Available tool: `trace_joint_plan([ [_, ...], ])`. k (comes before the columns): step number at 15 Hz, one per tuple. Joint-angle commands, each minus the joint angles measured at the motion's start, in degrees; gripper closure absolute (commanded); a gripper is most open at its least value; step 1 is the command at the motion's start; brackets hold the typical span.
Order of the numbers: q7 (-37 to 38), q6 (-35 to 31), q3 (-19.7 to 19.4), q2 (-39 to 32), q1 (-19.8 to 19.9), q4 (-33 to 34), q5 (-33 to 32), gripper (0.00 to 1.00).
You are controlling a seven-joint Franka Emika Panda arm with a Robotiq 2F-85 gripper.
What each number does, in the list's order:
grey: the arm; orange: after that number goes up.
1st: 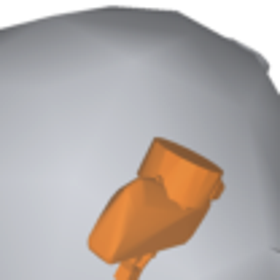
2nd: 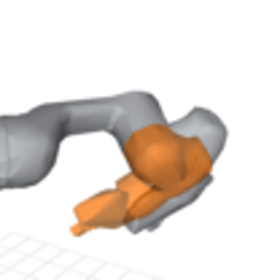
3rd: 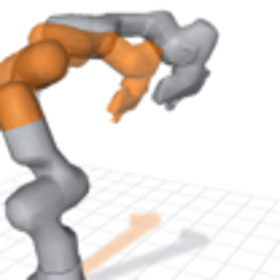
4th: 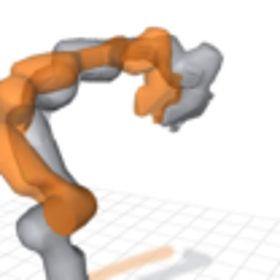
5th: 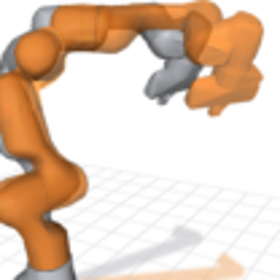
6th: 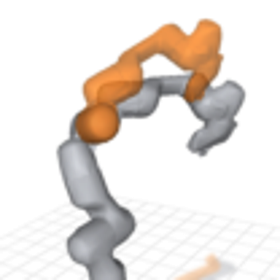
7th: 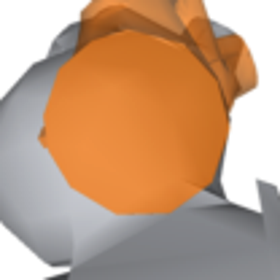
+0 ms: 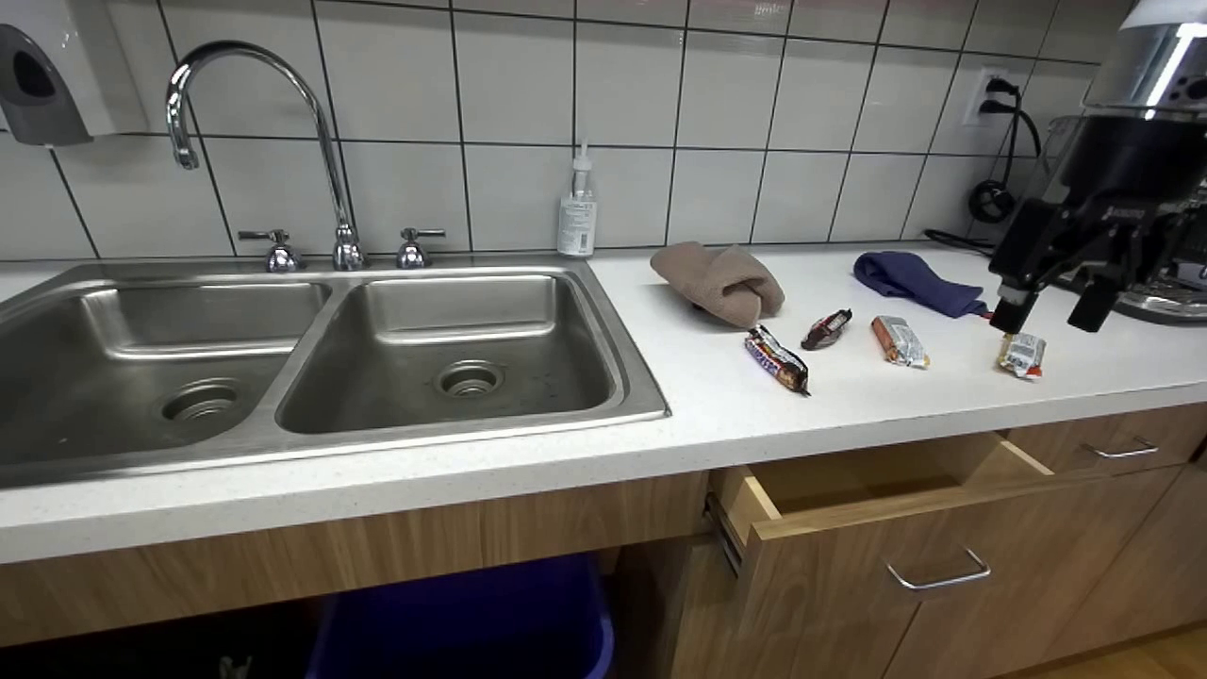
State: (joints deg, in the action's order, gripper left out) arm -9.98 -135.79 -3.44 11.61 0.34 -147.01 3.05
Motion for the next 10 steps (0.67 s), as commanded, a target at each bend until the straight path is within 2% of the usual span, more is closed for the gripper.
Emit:
trace_joint_plan([
  [1,1.9,-4.1,0.9,-1.8,0.0,-1.5,-0.7,0.0],
  [10,4.2,-14.4,1.5,-7.3,-0.1,-3.6,-1.2,0.0],
])
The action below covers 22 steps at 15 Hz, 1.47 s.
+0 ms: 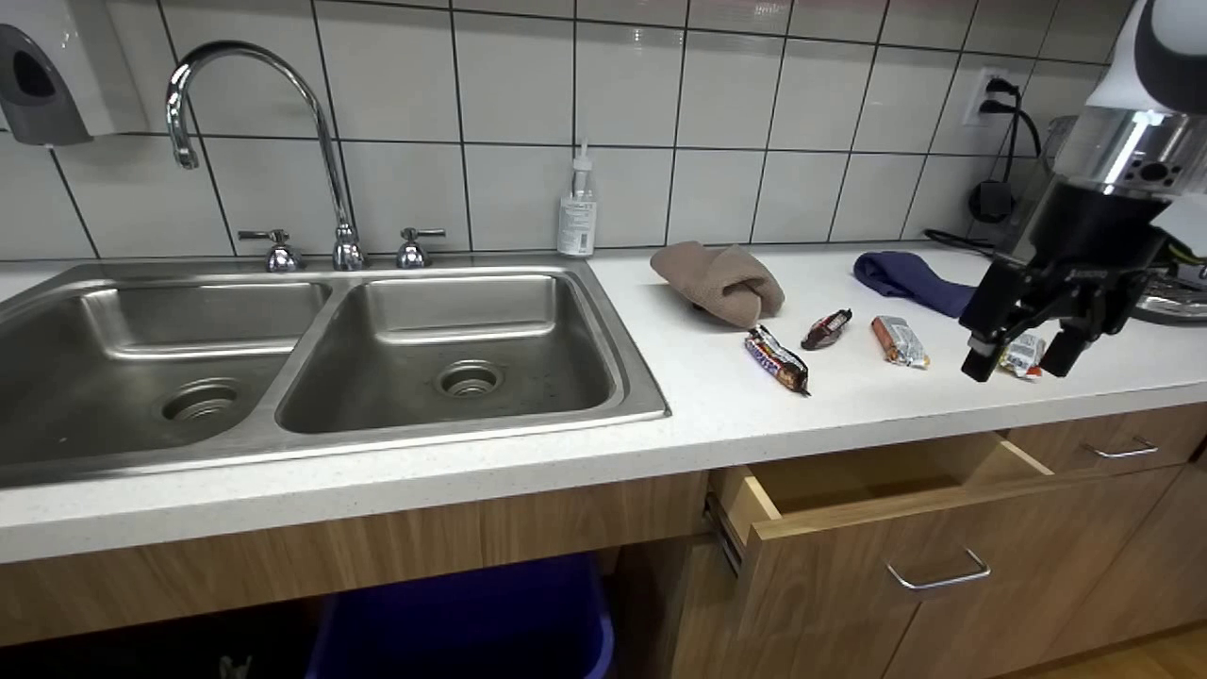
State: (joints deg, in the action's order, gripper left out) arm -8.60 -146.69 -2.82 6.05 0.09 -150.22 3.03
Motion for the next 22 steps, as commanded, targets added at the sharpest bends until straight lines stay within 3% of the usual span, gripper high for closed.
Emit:
trace_joint_plan([
  [1,3.1,-4.3,1.0,-2.6,0.2,-0.3,-1.2,0.0],
  [9,5.9,-9.8,0.7,-9.7,0.4,0.6,-3.7,0.0],
  [22,9.8,-12.9,-0.6,-19.4,-0.5,4.7,-9.5,0.0],
])
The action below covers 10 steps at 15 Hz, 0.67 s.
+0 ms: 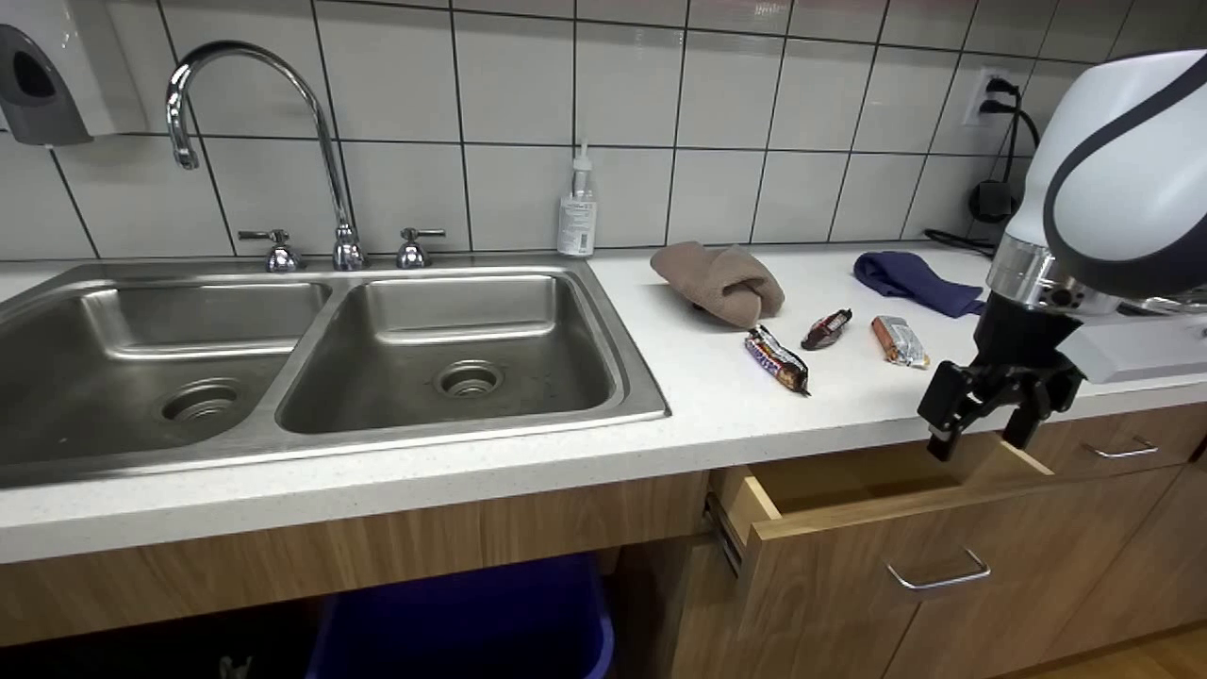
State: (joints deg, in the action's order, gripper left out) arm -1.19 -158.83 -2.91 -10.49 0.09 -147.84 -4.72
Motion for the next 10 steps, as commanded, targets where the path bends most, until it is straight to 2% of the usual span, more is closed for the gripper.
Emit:
trace_joint_plan([
  [1,2.5,-1.1,-0.6,-3.6,-0.7,2.8,-1.9,0.0],
  [10,3.0,-4.3,-0.3,-10.3,-1.3,7.1,-0.4,0.0],
])
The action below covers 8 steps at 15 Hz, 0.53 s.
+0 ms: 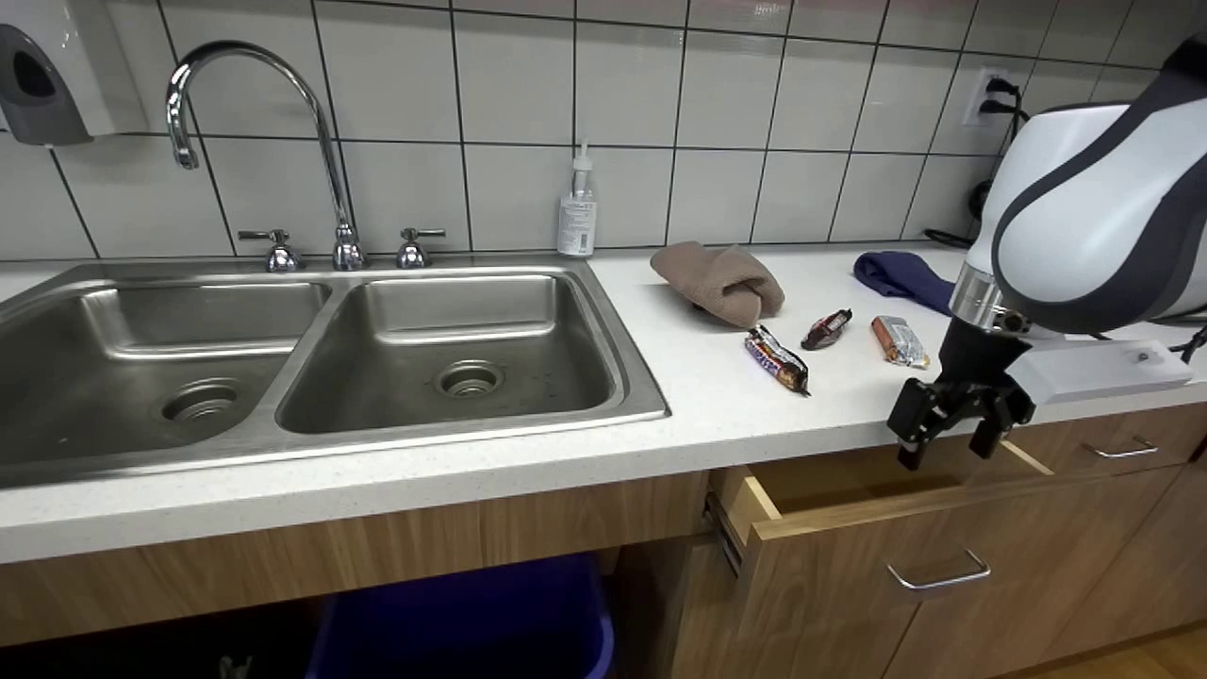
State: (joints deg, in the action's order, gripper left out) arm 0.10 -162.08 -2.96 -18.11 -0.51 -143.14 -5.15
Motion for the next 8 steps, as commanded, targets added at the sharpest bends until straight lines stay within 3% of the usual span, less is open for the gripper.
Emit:
trace_joint_plan([
  [1,1.8,-1.2,-0.3,-3.4,-0.8,2.8,0.2,0.0],
  [8,2.7,-2.5,-0.7,-7.2,-1.4,5.1,0.5,0.0],
])
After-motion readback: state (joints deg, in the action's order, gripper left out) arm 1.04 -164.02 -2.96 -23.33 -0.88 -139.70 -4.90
